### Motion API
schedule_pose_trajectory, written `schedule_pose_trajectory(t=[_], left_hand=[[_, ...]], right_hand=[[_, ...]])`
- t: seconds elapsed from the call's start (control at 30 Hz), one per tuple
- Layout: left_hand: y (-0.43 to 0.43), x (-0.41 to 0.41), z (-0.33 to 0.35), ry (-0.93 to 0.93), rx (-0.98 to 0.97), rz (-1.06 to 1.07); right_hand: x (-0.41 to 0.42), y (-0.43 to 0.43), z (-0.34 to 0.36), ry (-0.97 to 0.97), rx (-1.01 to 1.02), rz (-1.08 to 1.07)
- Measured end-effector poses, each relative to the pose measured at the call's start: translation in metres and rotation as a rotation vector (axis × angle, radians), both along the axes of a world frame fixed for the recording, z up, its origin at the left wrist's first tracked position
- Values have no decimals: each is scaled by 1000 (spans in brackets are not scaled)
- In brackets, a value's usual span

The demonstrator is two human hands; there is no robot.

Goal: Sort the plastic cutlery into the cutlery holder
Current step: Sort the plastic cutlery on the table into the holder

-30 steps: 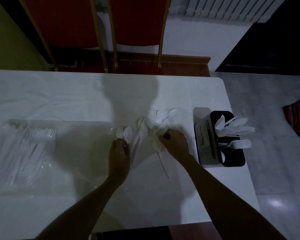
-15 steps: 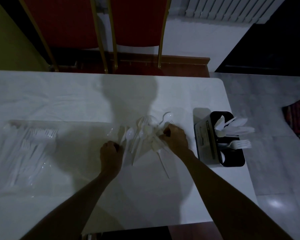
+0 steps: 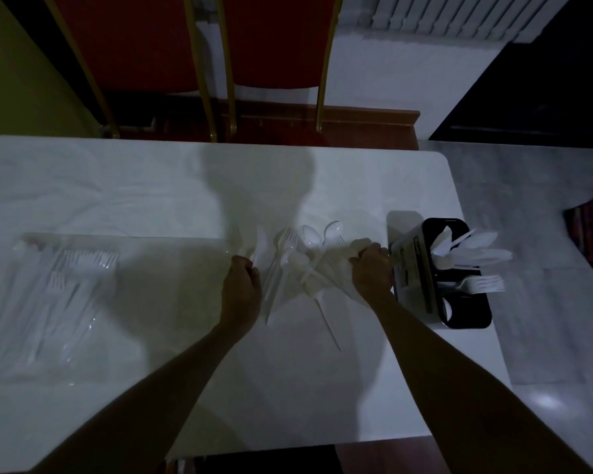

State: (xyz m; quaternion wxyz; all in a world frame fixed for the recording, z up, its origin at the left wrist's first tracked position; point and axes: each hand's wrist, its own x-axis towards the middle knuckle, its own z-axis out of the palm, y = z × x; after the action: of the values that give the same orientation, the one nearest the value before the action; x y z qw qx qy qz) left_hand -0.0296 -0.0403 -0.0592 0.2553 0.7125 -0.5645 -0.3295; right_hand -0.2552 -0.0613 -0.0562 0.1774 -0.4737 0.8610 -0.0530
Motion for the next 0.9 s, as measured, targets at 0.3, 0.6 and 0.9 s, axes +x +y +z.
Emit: schedule_pose_trajectory(t=[0.3, 0.6, 0.9], left_hand=[[-11, -6, 5, -148, 89, -100], [-9, -5, 5, -130, 65, -167], [-17, -14, 6, -231, 96, -232]], right_hand=[[46, -12, 7, -370, -169, 255], [27, -11, 10, -162, -139, 283], [45, -19, 11, -138, -5, 340]])
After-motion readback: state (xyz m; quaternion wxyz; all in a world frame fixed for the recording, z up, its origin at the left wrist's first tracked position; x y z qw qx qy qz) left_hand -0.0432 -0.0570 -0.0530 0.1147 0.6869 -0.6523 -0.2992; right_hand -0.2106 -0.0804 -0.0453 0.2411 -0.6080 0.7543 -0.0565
